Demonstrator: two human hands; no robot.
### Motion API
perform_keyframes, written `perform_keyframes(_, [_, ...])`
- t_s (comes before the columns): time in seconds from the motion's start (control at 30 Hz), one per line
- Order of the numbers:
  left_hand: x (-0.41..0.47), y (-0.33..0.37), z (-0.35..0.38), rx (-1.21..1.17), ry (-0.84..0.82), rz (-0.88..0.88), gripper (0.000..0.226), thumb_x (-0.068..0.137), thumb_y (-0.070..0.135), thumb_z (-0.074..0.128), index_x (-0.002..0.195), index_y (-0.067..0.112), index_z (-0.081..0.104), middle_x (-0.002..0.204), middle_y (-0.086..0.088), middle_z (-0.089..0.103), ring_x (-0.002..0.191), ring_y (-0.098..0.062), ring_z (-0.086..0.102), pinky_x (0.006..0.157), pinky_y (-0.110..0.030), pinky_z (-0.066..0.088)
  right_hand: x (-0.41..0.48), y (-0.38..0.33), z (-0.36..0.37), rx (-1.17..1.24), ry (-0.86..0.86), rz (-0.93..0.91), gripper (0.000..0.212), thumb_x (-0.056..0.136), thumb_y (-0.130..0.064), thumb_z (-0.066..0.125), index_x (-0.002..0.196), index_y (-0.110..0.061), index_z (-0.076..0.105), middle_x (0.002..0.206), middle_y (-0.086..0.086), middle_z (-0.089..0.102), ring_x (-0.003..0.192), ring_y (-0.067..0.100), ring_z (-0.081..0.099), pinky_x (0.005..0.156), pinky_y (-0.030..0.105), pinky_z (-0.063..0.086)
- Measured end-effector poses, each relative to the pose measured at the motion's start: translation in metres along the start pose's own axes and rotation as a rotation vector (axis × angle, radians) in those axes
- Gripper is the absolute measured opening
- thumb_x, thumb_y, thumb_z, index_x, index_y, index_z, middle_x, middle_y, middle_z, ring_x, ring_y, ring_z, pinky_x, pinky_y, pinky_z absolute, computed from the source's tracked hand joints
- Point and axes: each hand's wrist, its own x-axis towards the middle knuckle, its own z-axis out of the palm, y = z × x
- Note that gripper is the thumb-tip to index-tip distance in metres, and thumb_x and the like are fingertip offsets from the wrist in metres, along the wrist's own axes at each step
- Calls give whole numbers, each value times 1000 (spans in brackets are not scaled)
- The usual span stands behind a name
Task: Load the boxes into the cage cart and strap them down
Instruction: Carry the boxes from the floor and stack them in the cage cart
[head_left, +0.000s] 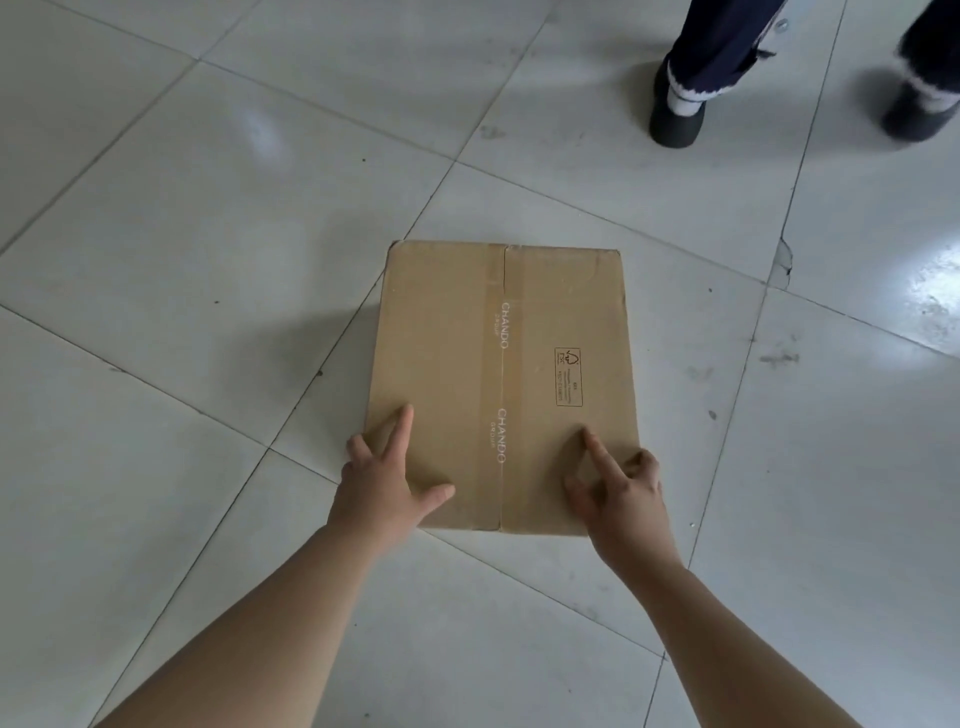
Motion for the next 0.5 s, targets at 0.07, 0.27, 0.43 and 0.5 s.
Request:
perform_keyframes(0.07, [-2, 3, -2, -30, 44, -13, 103, 73, 63, 68, 148, 46, 0, 135, -12, 23, 109, -31, 51, 93, -39, 47, -4, -3, -1, 3, 34, 1, 61, 90, -47, 54, 145, -44, 28, 133, 11, 28, 112, 29, 41, 100, 38, 41])
perform_keyframes(0.27, [-38, 14, -47, -76, 58, -49, 101, 68, 70, 66, 149, 42, 12, 138, -10, 24, 118, -31, 47, 95, -37, 47, -32, -41, -40, -102, 147, -20, 56, 89, -47, 54, 142, -32, 42, 135, 20, 36, 112, 36, 45, 89, 41, 48])
perform_keyframes(0.43, [-108, 22, -113, -178, 57, -113, 102, 68, 69, 68, 150, 40, 14, 139, -11, 23, 114, -31, 52, 93, -40, 49, -71, -101, -103, -178, 159, -87, 53, 88, -50, 53, 138, -34, 47, 137, 21, 38, 113, 37, 47, 85, 41, 49])
perform_keyframes(0.5, [-144, 26, -147, -227, 87, -135, 102, 68, 67, 68, 150, 40, 14, 140, -11, 23, 116, -30, 52, 94, -38, 47, -89, -131, -135, -183, 168, -132, 53, 87, -50, 53, 137, -34, 47, 137, 22, 38, 114, 37, 47, 84, 42, 50])
